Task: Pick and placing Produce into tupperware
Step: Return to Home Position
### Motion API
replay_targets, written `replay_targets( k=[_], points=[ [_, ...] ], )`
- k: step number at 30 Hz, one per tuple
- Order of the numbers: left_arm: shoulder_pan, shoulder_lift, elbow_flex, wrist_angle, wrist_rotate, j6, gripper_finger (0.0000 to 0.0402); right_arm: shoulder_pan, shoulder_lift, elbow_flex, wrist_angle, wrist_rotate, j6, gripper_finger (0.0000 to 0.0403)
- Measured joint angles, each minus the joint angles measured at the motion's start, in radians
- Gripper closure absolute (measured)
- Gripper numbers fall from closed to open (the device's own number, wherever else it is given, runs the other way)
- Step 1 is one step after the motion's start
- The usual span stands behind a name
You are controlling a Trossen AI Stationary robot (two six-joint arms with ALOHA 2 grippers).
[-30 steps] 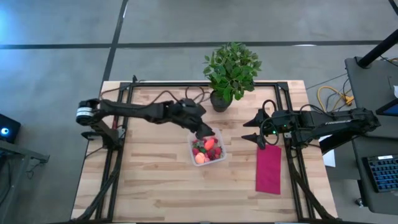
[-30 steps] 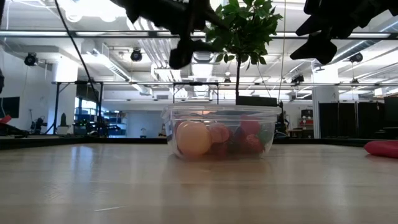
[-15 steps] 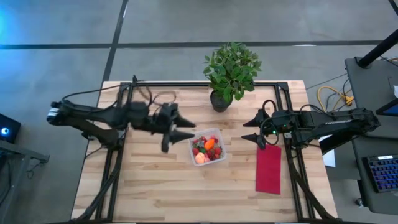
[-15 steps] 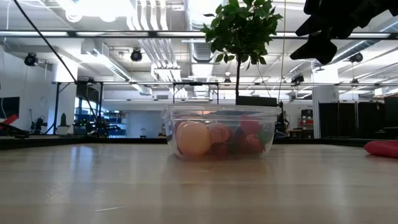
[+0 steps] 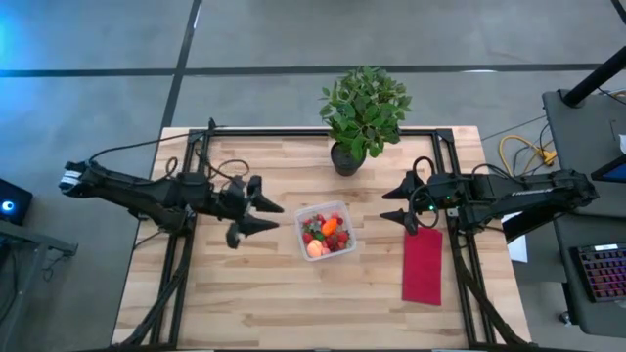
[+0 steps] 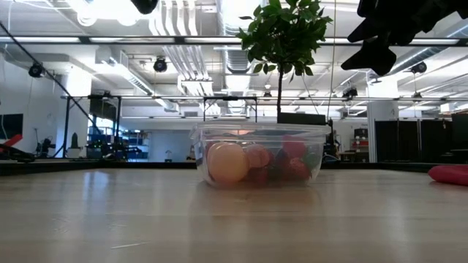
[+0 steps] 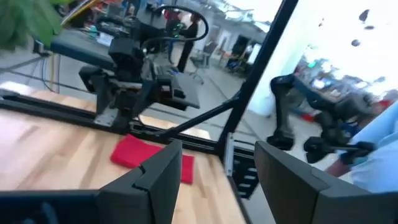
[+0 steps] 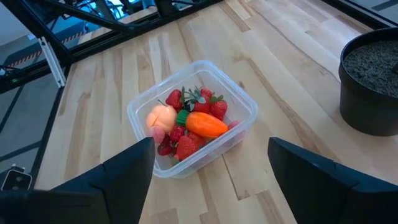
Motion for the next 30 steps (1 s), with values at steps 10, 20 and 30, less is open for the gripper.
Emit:
replay_targets(
  k=[10,20,30],
  points=[
    [0.009,-0.26,-0.234,0.095,0.001,0.088,0.0214,0.0,0.0,0.0,0.0,0.0,0.0,0.0092],
    [0.017,-0.546,-0.251,-0.256,-0.205,0.113,0.0214,0.0,0.0,0.0,0.0,0.0,0.0,0.0097],
    [0.018,-0.866,-0.359,-0.27,-0.1,0.212,0.0214,0.0,0.0,0.0,0.0,0.0,0.0,0.0096]
  ],
)
